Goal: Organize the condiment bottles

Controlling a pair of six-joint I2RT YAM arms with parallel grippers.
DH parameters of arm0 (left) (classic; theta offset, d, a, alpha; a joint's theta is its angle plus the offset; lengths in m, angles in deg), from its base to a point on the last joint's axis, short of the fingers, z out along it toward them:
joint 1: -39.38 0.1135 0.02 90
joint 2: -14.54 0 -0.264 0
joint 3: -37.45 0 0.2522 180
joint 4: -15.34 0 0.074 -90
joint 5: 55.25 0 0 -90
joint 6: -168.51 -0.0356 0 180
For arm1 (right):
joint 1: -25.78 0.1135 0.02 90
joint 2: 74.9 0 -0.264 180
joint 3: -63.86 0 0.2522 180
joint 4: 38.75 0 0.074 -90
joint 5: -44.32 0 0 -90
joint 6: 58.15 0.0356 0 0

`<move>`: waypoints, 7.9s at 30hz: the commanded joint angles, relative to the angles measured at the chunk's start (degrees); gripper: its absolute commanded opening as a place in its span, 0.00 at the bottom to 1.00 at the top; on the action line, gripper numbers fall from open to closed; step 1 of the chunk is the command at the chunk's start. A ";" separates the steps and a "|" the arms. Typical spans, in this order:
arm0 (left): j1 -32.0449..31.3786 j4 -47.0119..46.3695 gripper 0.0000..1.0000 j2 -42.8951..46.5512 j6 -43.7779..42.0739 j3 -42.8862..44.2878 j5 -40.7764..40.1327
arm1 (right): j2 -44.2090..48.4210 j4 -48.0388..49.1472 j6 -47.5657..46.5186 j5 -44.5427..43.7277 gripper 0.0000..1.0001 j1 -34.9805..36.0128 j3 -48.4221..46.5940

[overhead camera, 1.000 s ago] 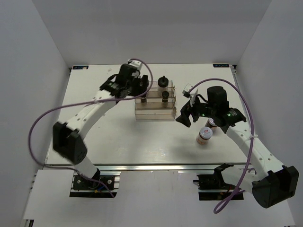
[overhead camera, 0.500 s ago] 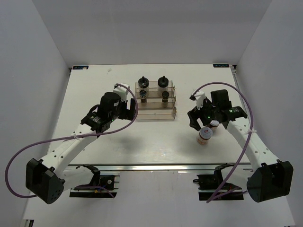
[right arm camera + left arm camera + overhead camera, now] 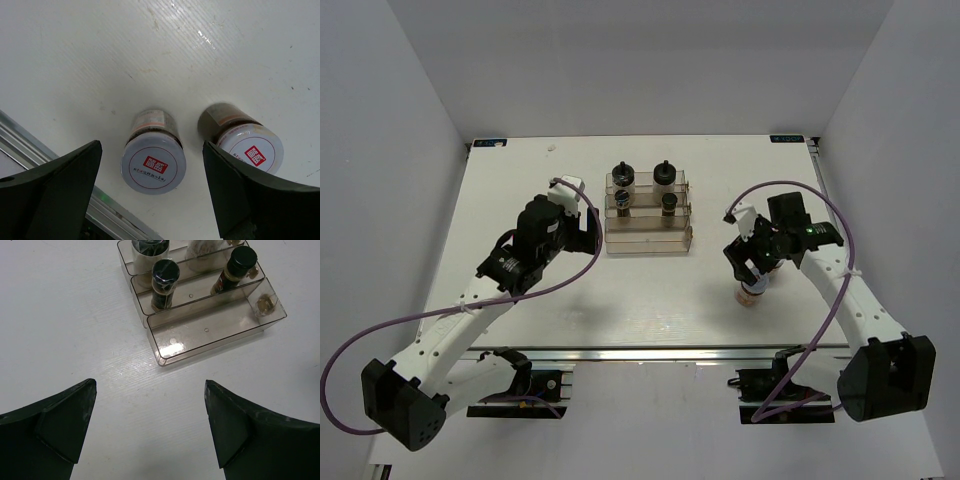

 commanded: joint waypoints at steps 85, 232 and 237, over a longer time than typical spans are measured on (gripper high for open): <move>-0.24 -1.22 0.98 2.89 -1.53 -1.96 -9.40 | -36.24 -3.88 5.55 7.98 0.00 23.10 -49.42; -0.15 -2.80 0.98 4.91 -2.33 -3.19 -5.88 | -13.94 17.74 6.34 2.52 0.81 -20.40 3.04; -0.15 -2.71 0.98 5.00 -2.33 -3.19 -6.23 | -14.38 18.09 6.26 2.61 0.73 -20.31 2.95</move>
